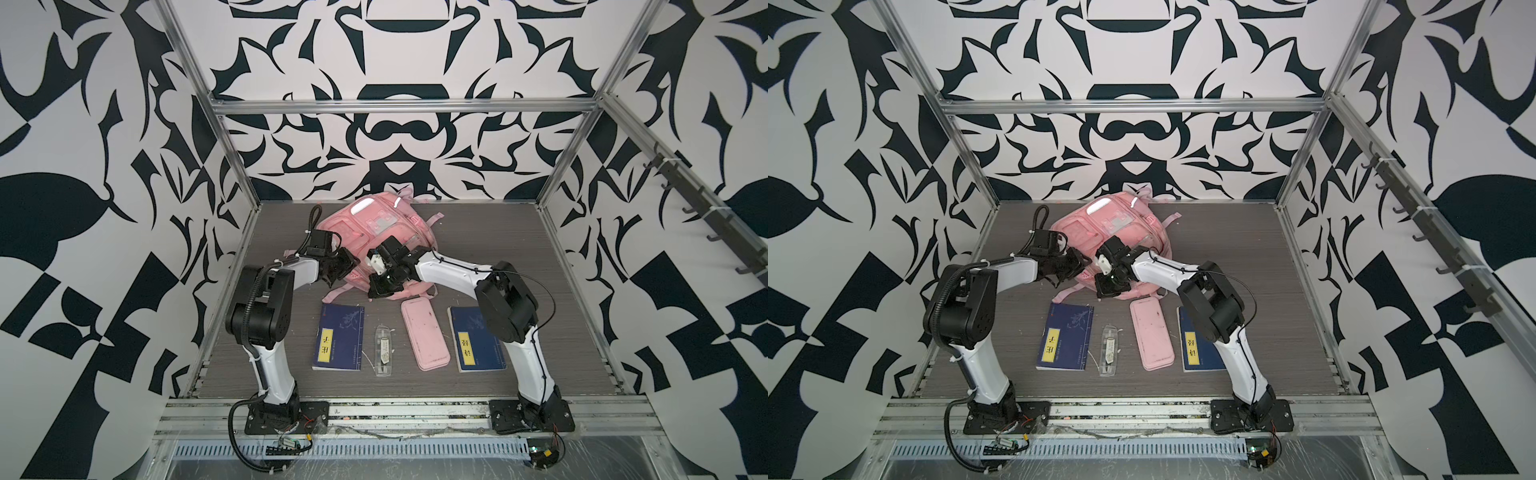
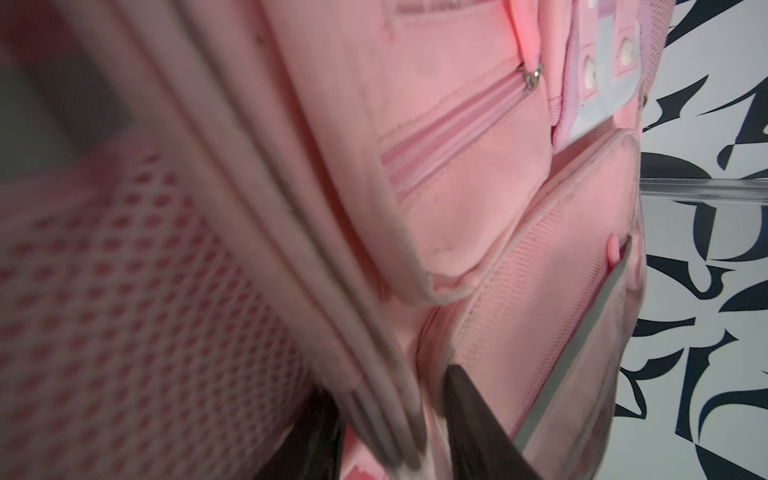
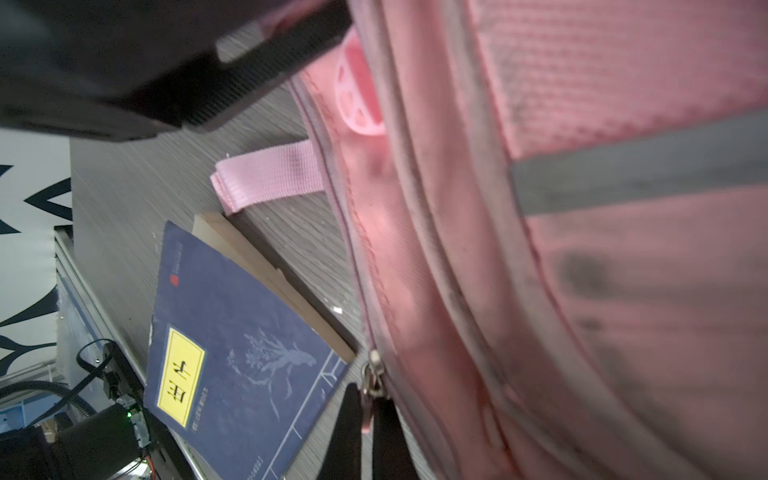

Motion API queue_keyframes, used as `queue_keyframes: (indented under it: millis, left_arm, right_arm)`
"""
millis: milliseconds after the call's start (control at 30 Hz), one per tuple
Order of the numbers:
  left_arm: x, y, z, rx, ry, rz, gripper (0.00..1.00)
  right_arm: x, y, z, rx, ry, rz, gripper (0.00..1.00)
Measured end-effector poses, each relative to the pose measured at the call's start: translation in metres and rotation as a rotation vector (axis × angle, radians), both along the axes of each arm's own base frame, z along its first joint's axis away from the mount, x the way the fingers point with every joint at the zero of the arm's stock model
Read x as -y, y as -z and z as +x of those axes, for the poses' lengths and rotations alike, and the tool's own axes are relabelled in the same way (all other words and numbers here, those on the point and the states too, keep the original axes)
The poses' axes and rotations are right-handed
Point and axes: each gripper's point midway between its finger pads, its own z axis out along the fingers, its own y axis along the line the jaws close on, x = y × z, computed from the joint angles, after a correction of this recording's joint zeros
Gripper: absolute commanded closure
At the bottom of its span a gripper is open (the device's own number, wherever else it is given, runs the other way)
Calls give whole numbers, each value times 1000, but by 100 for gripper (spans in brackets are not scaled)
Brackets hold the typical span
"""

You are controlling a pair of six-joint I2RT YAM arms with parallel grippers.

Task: Pack the student bag

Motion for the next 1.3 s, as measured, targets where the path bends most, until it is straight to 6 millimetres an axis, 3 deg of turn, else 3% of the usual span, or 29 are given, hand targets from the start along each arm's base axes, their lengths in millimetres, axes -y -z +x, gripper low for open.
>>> queue_keyframes:
  millis: [267, 467, 600, 733, 867, 967, 1100, 1200, 1300]
  left_arm:
    - [0, 0, 1, 0, -9, -4, 58]
    - [-2, -3, -3, 1, 2, 20, 43]
    - [-9, -17, -14, 7, 21, 75, 34]
    - [-23, -40, -22, 51, 24, 156, 33]
    - [-37, -46, -25, 69, 21, 231, 35]
    - [-43, -33, -29, 34, 27, 260, 37]
    - [-45, -11, -35, -21, 32, 261, 41]
    - [-44, 7, -39, -60, 36, 247, 49]
    - [-38, 15, -36, -69, 40, 205, 68]
  right_arm:
    - [-16, 5, 5, -18, 5, -6, 100]
    - [-15, 3, 6, -10, 8, 9, 100]
    - [4, -4, 6, -5, 30, 33, 100]
    - [33, -19, 11, 1, 76, 57, 100]
    - [61, -30, 17, 4, 122, 66, 100]
    - [76, -32, 20, 2, 147, 62, 100]
    - [80, -29, 19, -2, 148, 55, 100]
    - [79, -29, 18, -1, 143, 53, 100]
    - [77, -28, 14, -2, 132, 50, 100]
